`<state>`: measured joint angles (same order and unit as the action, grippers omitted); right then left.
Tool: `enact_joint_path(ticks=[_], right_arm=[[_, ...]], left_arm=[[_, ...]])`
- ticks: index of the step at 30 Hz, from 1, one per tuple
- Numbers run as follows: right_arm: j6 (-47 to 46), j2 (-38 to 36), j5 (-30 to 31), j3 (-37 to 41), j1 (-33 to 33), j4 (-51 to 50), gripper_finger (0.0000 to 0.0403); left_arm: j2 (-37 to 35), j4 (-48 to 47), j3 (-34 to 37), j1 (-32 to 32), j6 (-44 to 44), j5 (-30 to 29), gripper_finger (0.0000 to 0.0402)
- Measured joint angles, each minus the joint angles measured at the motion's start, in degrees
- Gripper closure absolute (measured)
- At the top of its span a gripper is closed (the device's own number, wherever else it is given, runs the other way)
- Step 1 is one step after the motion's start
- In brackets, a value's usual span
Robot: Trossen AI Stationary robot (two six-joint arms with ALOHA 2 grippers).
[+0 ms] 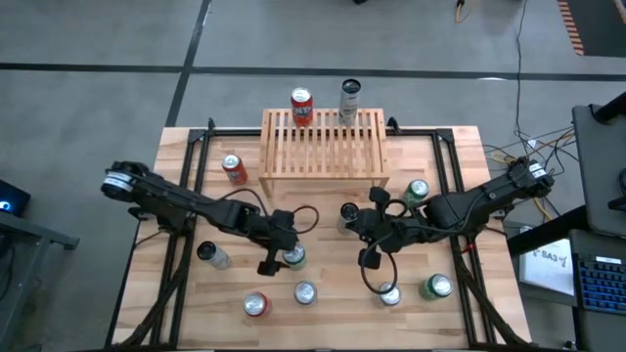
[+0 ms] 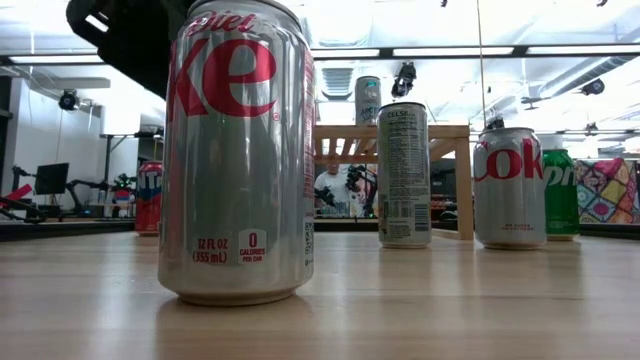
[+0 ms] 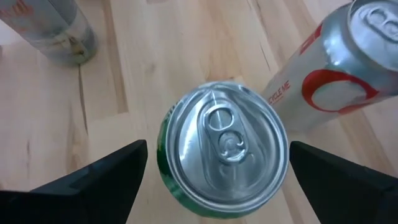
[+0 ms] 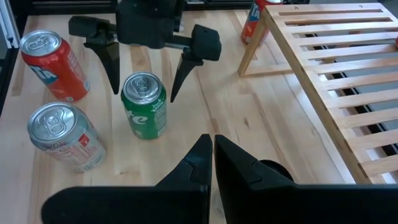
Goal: Place canned beverage on shelf
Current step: Put the middle left green soda can on the shelf
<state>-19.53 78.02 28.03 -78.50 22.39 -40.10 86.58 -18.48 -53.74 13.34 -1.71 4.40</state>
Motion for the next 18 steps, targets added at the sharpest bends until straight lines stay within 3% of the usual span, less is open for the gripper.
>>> enact_joint_path(ticks=[5, 13, 18], right_arm=[[0.0, 0.0, 0.0, 0.6, 0.0, 0.2, 0.0394], [0.0, 0.0, 0.0, 2.4, 0.0, 2.3, 0.0394], [0.0, 0.0, 0.0, 3.1, 0.0, 2.8, 0.0394]], left_arm=[[1.6, 1.0, 0.1, 0.0, -0.6, 1.3, 0.004], [2.1, 2.0, 0.1, 0.0, -0.5, 2.2, 0.0115], [1.8, 1.9, 0.1, 0.0, -0.8, 2.2, 0.0115]])
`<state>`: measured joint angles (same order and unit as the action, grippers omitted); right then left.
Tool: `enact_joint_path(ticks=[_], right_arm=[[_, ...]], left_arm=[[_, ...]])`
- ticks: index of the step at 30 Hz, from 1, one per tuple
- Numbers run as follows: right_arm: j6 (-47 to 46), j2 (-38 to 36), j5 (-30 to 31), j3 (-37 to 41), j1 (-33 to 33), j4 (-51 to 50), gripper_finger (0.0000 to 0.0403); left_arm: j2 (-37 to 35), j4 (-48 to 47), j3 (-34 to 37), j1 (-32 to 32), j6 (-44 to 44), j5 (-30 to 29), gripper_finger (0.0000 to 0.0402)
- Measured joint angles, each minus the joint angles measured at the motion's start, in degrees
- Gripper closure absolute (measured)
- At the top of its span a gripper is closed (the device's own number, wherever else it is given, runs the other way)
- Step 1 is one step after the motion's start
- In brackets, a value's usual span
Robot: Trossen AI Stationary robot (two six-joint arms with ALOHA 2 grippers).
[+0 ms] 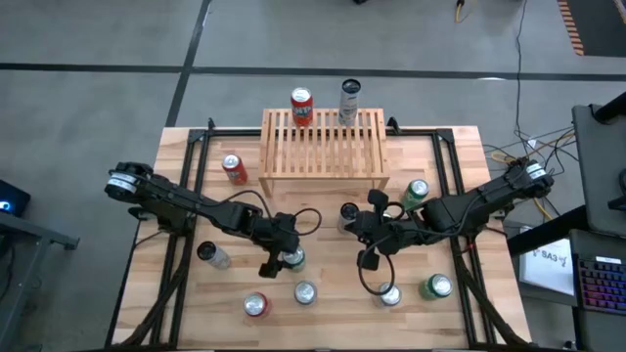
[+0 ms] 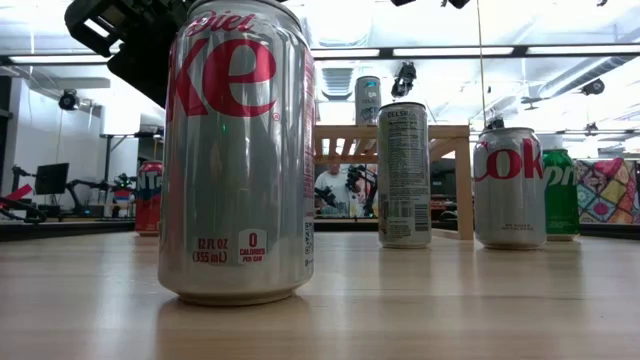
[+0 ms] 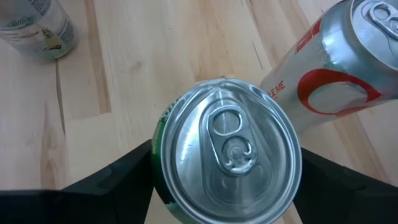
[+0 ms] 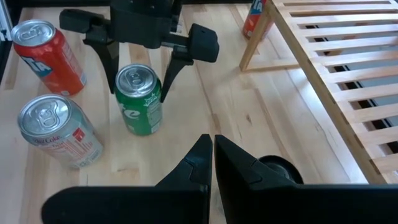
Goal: Place canned beverage on shelf
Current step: Put the middle left green soda can on the shelf
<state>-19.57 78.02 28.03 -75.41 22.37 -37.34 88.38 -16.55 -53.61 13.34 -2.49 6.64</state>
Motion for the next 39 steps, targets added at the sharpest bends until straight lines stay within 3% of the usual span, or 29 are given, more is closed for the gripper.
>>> enact_joint_path(ticks=[12, 23, 31, 39], right_arm=[[0.0, 0.0, 0.0, 0.0, 0.0, 0.4, 0.0394], [0.1, 0.0, 0.0, 0.0, 0.0, 0.8, 0.0394], [0.1, 0.0, 0.0, 0.0, 0.0, 0.8, 0.0394], [0.3, 0.0, 0.4, 0.0, 0.0, 1.7, 0.0394]], left_arm=[[-10.0, -5.0, -0.7, -0.2, 2.5, 0.0, 0.0115], [-14.4, -31.5, -19.6, -4.2, 12.7, -4.3, 0.0115], [-14.2, -41.1, -28.9, -13.9, 23.9, -4.6, 0.0115], [-14.1, -42.9, -30.0, -28.2, 32.2, -2.0, 0.0115]])
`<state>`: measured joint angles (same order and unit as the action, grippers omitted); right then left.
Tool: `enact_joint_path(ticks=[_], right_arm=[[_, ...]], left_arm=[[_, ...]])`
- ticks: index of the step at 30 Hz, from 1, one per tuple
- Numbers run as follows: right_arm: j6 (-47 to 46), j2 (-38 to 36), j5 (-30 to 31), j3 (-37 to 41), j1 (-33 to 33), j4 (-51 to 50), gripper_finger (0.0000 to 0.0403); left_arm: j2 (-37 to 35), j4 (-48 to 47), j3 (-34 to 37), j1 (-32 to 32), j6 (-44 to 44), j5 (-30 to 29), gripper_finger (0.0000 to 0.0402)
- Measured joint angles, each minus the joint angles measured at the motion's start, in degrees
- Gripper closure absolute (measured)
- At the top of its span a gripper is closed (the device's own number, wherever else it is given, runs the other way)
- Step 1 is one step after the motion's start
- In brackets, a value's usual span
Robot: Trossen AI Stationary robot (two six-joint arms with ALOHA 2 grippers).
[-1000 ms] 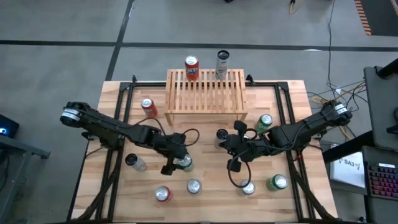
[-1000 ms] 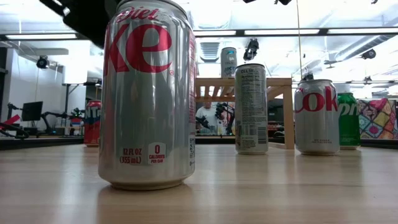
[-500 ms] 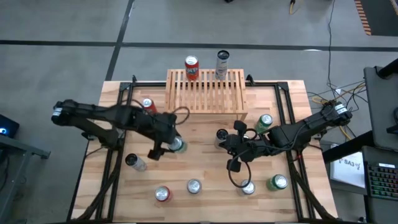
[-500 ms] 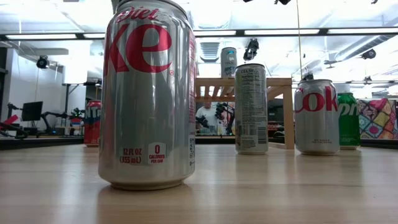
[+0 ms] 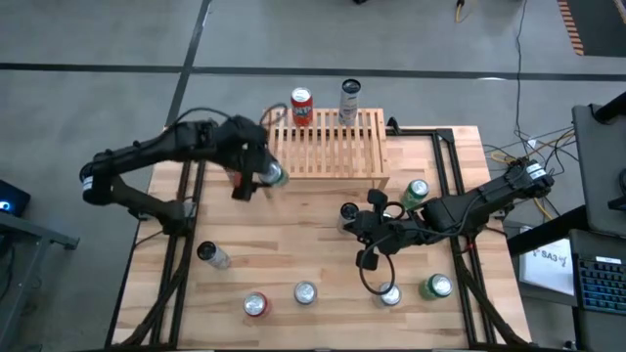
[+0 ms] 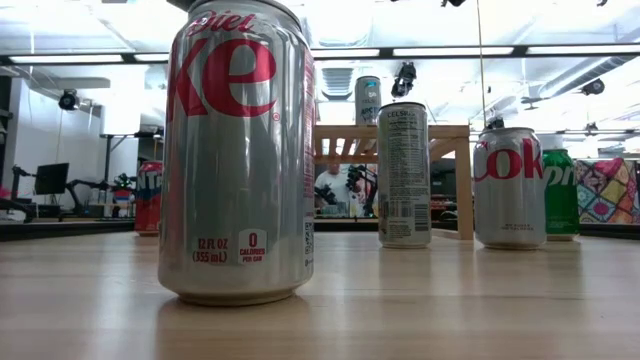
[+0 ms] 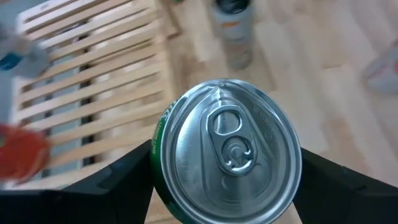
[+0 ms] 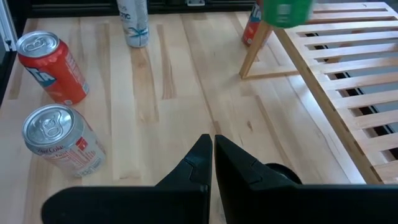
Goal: Place canned beverage on shelf
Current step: Put the middle left green soda can on the shelf
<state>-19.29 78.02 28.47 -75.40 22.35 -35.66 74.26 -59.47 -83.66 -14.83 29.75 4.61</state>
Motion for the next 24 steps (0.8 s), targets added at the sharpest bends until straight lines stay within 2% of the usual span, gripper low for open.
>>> enact_joint_path(ticks=[5, 11, 18, 24], right_arm=[[0.0, 0.0, 0.0, 0.0, 0.0, 0.0, 0.0394], [0.0, 0.0, 0.0, 0.0, 0.0, 0.4, 0.0394], [0.0, 0.0, 0.1, 0.0, 0.0, 0.4, 0.0394], [0.0, 0.0, 0.0, 0.0, 0.0, 0.4, 0.0394]], left_arm=[[1.4, -0.2, -0.3, -6.8, 3.3, 1.3, 0.0115], [5.5, -3.3, -5.1, -10.6, 6.2, 4.5, 0.0115], [9.7, -6.9, -11.8, -14.4, 7.7, 15.1, 0.0115], [10.6, -8.5, -12.3, -18.5, 8.7, 19.3, 0.0115]])
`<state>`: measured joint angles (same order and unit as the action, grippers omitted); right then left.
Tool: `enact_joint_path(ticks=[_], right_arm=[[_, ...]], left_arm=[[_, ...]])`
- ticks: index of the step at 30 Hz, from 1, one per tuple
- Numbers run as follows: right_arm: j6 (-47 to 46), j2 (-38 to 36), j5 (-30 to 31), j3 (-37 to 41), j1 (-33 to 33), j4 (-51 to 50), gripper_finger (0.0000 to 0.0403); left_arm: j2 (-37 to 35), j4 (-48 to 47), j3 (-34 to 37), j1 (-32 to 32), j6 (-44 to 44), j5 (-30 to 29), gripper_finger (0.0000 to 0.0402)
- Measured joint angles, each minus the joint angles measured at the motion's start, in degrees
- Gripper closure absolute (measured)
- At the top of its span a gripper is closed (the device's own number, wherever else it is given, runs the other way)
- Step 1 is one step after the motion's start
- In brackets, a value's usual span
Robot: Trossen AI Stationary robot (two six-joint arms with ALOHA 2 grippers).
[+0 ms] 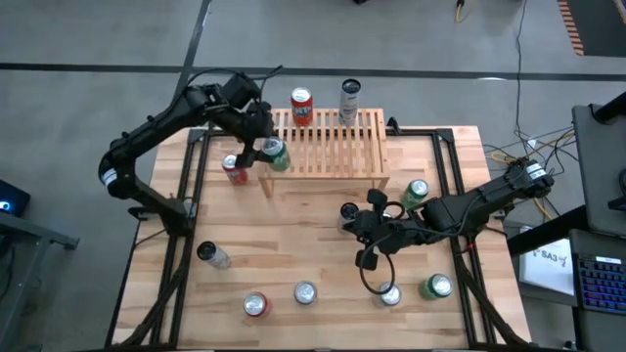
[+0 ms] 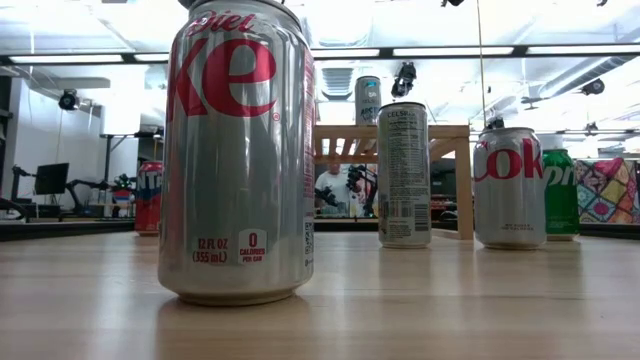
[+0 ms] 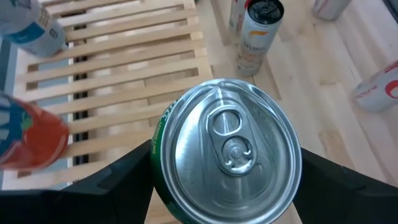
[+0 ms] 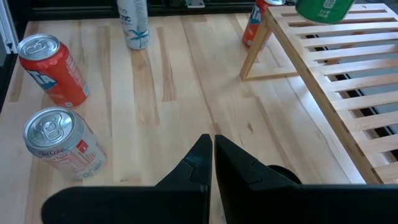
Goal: Place canned beverage on shelf
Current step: Put the middle left green soda can on the shelf
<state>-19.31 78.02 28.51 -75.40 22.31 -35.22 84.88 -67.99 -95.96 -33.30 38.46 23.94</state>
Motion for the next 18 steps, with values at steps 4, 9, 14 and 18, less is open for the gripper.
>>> enact_joint_path(ticks=[4, 9, 14, 18], right_arm=[[0.0, 0.0, 0.0, 0.0, 0.0, 0.0, 0.0394], [0.0, 0.0, 0.0, 0.0, 0.0, 0.0, 0.0394], [0.0, 0.0, 0.0, 0.0, 0.0, 0.0, 0.0394], [0.0, 0.0, 0.0, 0.0, 0.0, 0.0, 0.0394]], left_arm=[[0.0, -0.1, 0.0, -1.4, 0.0, 0.6, 0.0115], [0.0, -0.3, 0.1, -1.8, -0.1, 0.6, 0.0115], [0.4, -1.4, 0.5, -1.8, -0.1, 0.6, 0.0115], [0.4, -1.6, 0.5, -1.8, -0.2, 0.6, 0.0115]])
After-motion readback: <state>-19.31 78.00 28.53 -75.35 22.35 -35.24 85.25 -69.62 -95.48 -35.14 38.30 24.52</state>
